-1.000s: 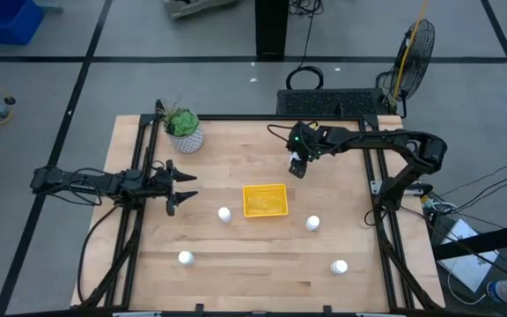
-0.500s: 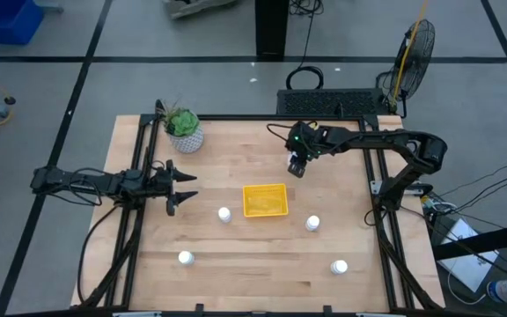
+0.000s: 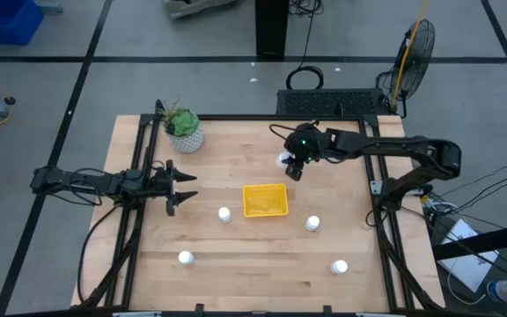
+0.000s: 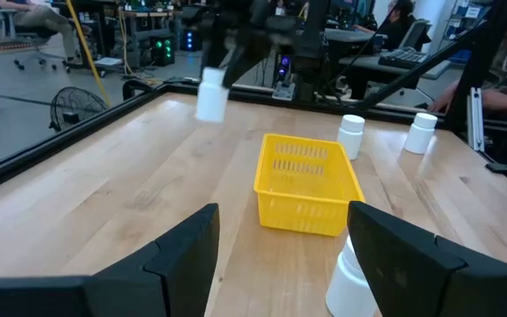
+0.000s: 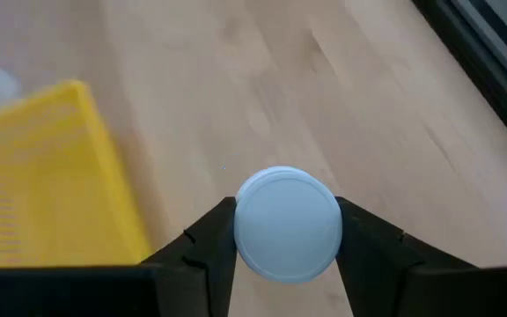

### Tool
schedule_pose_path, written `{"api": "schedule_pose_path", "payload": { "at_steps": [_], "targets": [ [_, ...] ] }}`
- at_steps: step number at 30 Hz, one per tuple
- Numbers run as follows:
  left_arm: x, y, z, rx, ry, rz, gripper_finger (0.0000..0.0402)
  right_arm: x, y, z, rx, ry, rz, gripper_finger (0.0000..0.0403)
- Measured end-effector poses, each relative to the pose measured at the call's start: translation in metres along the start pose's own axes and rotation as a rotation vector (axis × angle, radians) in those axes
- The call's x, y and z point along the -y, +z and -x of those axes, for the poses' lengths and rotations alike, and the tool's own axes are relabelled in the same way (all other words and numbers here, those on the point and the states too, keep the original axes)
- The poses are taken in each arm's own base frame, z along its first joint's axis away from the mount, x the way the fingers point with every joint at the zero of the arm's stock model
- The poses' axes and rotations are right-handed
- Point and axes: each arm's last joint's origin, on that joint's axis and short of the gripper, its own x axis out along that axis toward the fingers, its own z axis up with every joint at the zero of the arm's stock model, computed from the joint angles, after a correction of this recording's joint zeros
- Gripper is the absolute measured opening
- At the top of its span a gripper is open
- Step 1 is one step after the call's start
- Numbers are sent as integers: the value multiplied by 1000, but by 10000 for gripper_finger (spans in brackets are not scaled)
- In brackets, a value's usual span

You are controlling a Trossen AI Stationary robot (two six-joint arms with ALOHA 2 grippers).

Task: Pick and place pill bottles into a basket
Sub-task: Put the white medicine bottle into the yellow bin

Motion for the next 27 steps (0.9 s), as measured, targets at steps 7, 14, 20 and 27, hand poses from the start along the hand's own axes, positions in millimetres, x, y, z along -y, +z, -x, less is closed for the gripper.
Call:
{"api": "schedule_pose_path", "payload": {
  "at_steps": [7,14,20,27],
  "targets": [
    [0,0,0,4,0,1,257,-46,25,18,95,108,93,146],
    [0,0,0,8,-3,3,257,-75,40,17,85,132,158,146],
    [1,0,0,3,-19,4,257,-78,33,-1,-10,122,153,146],
    [1,0,0,1,-20,6,257,-85,23,-13,-96,140,148,146]
  ]
}}
